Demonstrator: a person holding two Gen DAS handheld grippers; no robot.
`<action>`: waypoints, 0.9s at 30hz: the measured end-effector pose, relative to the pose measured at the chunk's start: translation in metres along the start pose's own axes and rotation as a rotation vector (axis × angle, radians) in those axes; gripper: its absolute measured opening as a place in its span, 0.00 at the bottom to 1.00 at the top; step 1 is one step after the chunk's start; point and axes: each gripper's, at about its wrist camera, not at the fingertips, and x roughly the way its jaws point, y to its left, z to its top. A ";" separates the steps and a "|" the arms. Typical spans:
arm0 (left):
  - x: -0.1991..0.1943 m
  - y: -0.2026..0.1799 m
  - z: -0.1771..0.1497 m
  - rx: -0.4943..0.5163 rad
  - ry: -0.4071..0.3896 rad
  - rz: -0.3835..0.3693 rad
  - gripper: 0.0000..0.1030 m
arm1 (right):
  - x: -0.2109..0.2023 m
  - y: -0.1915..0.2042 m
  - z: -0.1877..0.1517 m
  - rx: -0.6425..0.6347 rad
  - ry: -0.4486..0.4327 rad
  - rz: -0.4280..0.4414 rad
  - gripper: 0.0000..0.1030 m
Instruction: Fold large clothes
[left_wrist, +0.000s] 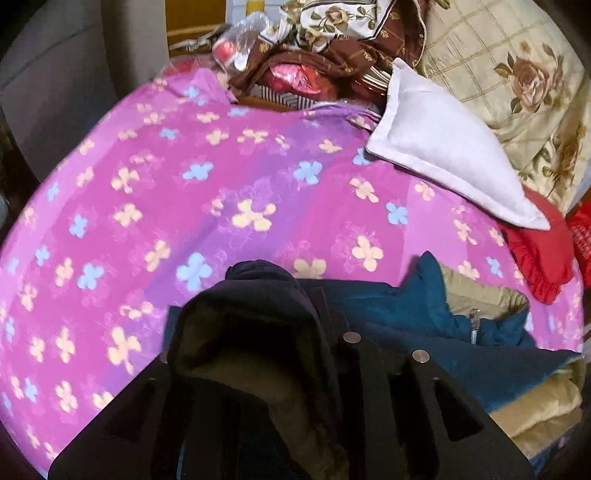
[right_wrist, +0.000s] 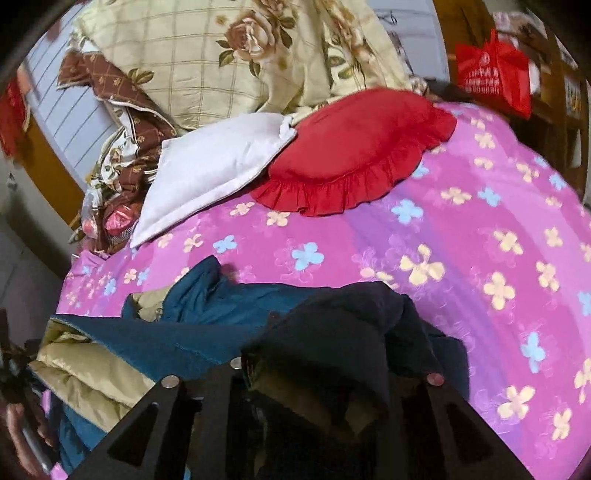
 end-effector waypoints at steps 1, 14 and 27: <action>-0.004 0.003 0.000 -0.013 -0.003 -0.033 0.23 | -0.003 -0.003 0.001 0.016 -0.007 0.029 0.37; -0.093 0.056 0.001 -0.299 -0.042 -0.568 0.77 | -0.101 0.038 -0.011 -0.126 -0.206 0.059 0.78; -0.001 -0.048 -0.042 0.165 -0.024 -0.015 0.77 | 0.024 0.099 -0.051 -0.454 -0.060 -0.118 0.78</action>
